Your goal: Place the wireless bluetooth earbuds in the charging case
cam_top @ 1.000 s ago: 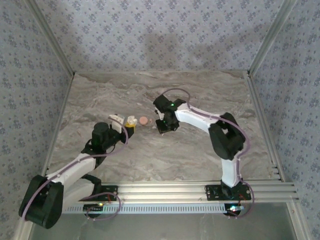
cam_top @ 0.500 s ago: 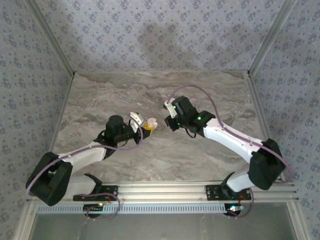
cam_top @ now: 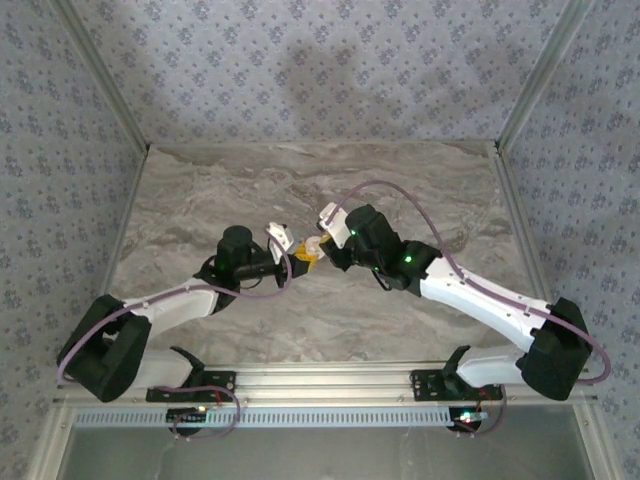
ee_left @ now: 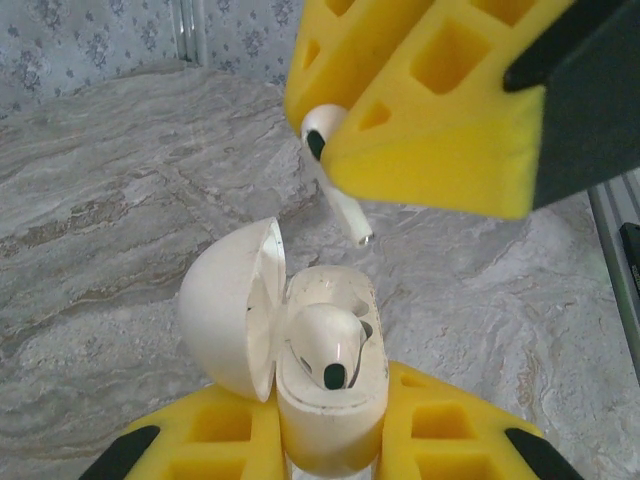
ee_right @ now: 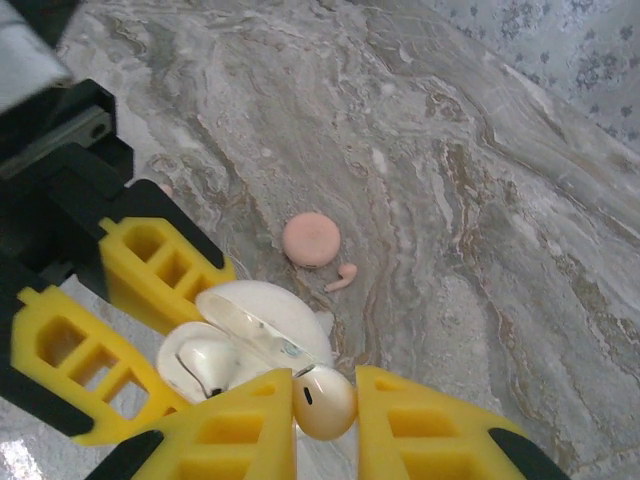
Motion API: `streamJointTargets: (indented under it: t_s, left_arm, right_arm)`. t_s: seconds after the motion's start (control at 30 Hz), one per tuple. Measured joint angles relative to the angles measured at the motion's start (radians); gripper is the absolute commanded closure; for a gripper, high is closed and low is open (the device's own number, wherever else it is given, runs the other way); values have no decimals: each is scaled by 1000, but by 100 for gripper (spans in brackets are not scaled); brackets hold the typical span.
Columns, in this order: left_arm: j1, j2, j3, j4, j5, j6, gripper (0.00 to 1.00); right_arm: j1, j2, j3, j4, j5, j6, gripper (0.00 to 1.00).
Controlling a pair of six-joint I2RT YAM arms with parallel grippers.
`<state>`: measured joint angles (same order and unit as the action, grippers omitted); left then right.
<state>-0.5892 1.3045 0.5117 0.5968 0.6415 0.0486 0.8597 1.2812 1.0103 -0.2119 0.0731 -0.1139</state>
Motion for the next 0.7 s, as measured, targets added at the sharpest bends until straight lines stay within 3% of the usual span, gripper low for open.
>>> streamJointTargets:
  t_s: [0.7]
  left_arm:
    - [-2, -1, 0, 20, 2, -8, 87]
  right_arm:
    - [18, 7, -17, 41, 3, -26, 81]
